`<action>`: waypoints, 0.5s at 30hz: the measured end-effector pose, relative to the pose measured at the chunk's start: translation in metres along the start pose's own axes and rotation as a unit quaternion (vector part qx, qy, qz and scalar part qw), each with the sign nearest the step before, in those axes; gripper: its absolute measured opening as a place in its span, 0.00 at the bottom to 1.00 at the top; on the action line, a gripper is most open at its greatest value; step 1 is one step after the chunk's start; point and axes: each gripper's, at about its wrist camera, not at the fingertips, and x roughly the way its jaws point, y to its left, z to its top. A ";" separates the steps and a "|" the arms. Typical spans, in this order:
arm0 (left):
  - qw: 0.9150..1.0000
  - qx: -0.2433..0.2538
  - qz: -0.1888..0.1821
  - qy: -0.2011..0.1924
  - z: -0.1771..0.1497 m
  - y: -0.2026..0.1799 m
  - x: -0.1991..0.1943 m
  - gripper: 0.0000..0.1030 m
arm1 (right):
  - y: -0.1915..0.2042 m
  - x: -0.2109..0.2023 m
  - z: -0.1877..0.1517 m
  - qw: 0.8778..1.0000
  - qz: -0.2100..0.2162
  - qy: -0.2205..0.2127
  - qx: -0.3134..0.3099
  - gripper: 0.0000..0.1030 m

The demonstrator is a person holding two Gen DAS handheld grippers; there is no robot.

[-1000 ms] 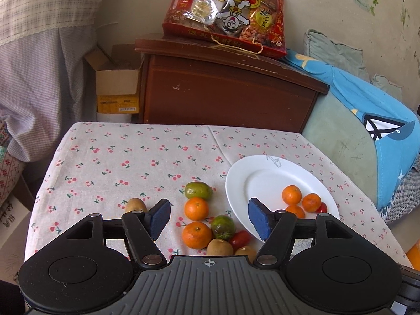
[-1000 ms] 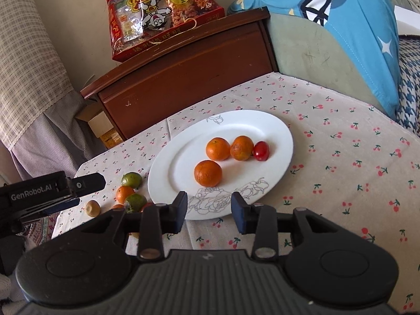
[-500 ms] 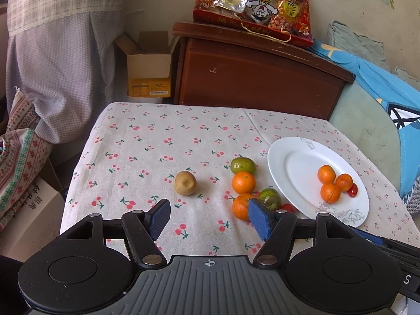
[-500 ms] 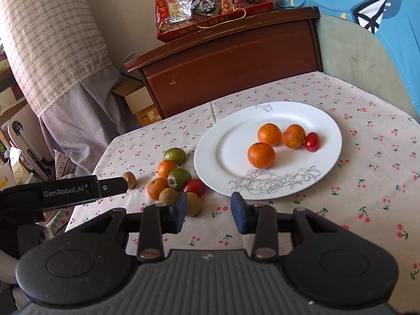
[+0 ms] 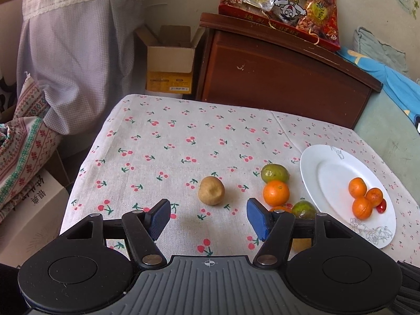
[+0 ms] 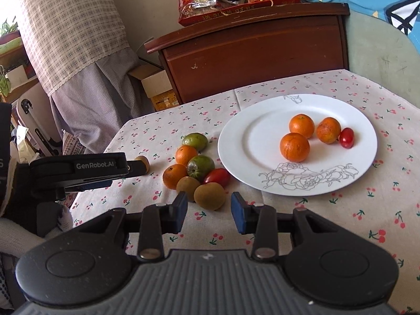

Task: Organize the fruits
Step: 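Move both open tools back to the fruit cluster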

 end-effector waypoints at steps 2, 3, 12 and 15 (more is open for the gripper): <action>1.000 0.003 0.005 -0.001 0.001 -0.001 0.007 0.58 | 0.001 0.003 -0.001 1.000 0.000 0.003 -0.005 0.37; 1.000 0.005 0.007 -0.001 0.001 -0.001 0.010 0.57 | 0.002 0.005 -0.002 1.000 -0.001 0.004 -0.007 0.37; 0.999 0.029 0.023 -0.015 0.003 -0.008 0.027 0.47 | 0.003 0.014 -0.004 1.000 -0.005 0.008 -0.009 0.37; 0.999 0.034 0.023 -0.018 0.002 -0.010 0.028 0.45 | 0.003 0.015 -0.004 1.000 -0.006 0.005 -0.009 0.37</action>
